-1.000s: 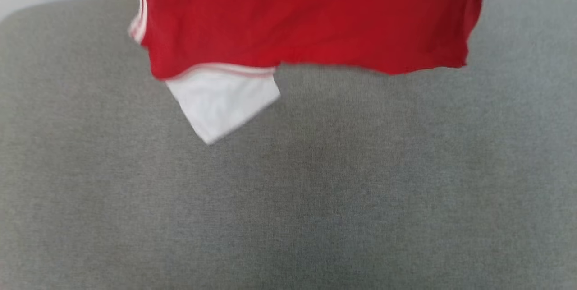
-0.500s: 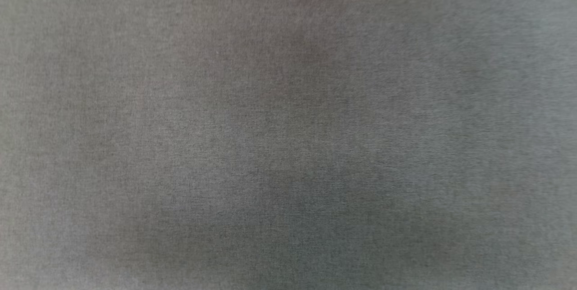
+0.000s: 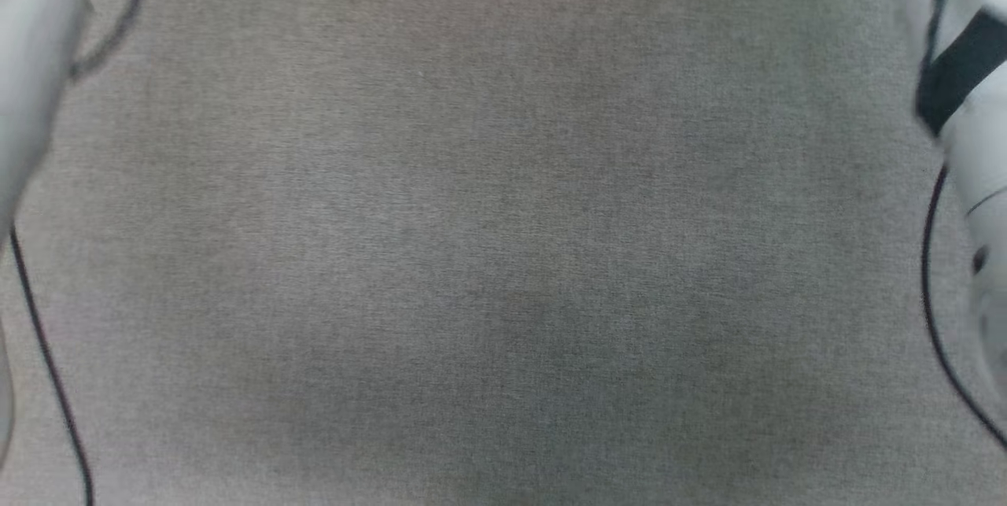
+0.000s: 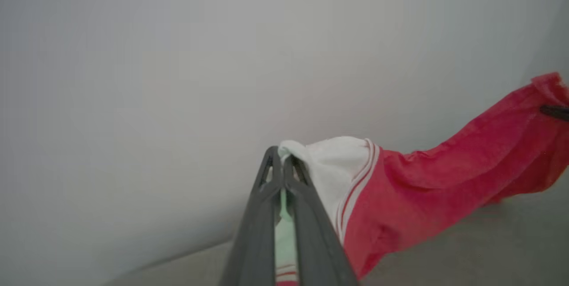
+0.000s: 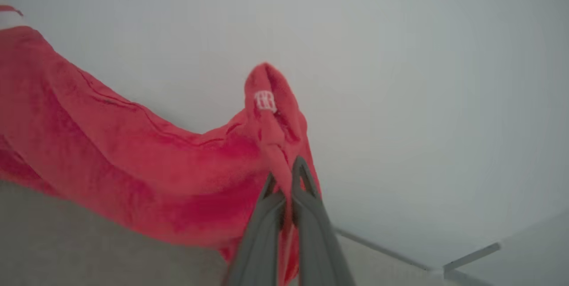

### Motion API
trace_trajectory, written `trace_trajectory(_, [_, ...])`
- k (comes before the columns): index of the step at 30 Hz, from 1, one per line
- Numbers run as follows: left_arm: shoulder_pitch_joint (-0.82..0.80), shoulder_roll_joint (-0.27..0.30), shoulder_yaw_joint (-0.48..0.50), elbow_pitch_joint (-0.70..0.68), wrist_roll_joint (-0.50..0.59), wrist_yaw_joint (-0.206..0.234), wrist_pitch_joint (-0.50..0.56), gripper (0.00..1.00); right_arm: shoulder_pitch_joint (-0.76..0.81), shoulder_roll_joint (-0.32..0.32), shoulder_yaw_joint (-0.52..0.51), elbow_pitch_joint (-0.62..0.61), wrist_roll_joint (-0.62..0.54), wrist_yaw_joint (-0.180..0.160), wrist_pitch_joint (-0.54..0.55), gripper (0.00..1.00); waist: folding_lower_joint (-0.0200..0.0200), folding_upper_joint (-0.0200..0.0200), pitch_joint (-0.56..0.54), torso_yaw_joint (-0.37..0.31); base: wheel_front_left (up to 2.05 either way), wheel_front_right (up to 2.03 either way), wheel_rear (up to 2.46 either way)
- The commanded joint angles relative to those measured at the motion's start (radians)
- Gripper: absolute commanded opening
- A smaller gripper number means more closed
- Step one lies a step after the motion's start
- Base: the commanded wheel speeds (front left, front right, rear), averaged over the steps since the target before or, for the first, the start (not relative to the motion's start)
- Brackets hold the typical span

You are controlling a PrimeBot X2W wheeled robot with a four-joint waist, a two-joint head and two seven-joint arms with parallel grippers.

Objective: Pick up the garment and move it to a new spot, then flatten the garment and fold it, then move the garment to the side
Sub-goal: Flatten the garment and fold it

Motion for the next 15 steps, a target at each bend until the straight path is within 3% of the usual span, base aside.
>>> trace_trajectory(1, [0.027,0.004,-0.005,-0.007,-0.029,0.002,0.020,0.00,0.017,0.007,0.006,0.006,0.009,-0.002,0.007,0.00,0.0000,0.0000,-0.007,0.004,0.00,0.00,0.00])
trace_trajectory(9, [0.212,0.079,-0.075,-0.116,-0.261,0.002,0.319,0.00,0.173,0.024,0.095,0.022,0.157,-0.002,0.106,0.00,0.0000,0.0000,-0.077,0.017,0.00,0.00,0.00])
trace_trajectory(10, [0.232,0.093,-0.096,-0.133,-0.253,0.002,0.349,0.00,0.201,0.025,0.116,0.018,0.177,-0.002,0.119,0.00,0.0000,0.0000,-0.089,0.019,0.00,0.00,0.00])
trace_trajectory(15, [0.366,0.144,-0.109,-0.235,-0.337,0.023,0.437,0.00,0.343,0.002,0.212,-0.080,0.313,-0.002,0.183,0.00,0.0000,0.0000,-0.135,0.018,0.00,0.00,0.00])
